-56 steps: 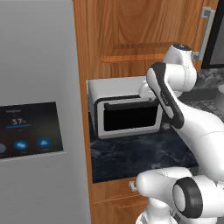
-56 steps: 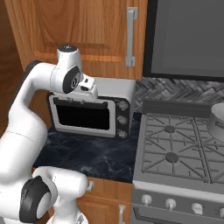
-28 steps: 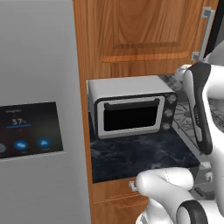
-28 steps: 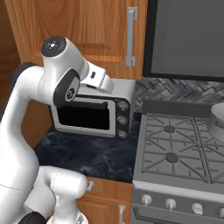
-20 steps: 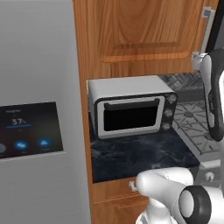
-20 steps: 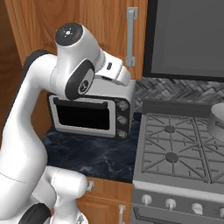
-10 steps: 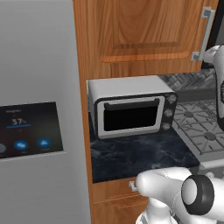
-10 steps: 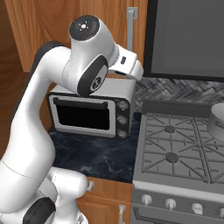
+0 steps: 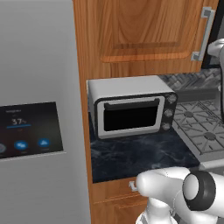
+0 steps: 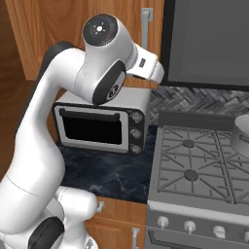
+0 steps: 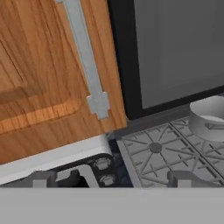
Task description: Open the cabinet and move the ladle to the pot. Then close the cabinet.
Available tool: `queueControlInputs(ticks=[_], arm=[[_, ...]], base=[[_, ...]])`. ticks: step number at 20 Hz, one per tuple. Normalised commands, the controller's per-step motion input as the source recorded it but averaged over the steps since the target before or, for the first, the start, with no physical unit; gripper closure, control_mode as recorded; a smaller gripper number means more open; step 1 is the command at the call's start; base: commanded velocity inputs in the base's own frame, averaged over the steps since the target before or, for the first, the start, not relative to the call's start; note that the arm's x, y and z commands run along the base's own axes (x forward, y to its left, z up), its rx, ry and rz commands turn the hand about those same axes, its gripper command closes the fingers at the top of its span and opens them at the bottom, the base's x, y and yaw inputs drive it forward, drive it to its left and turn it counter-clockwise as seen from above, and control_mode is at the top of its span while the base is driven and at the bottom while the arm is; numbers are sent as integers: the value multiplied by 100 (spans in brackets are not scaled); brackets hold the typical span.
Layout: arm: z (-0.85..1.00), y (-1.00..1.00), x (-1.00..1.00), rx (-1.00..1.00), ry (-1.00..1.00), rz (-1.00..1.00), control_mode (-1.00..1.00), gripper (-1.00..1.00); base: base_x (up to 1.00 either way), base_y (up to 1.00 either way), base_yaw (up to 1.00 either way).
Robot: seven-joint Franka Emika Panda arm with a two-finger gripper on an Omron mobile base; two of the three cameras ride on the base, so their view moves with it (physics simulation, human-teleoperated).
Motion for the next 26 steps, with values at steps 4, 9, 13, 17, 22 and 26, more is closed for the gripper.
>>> queueControlInputs(ticks=[4,9,13,17,22,26], arm=[[7,0,0,1,-10,0,-100,-100],[9,1,0,0,-9,0,-100,-100],[7,8,0,0,-4,0,-100,-100],[9,10,0,0,0,1,-100,-100],[6,10,8,1,0,3,-100,-100],[3,0,32,1,0,2,-100,-100]], base=[[0,0,0],[0,0,0],[0,0,0],[0,0,0],[0,0,0],[0,0,0]])
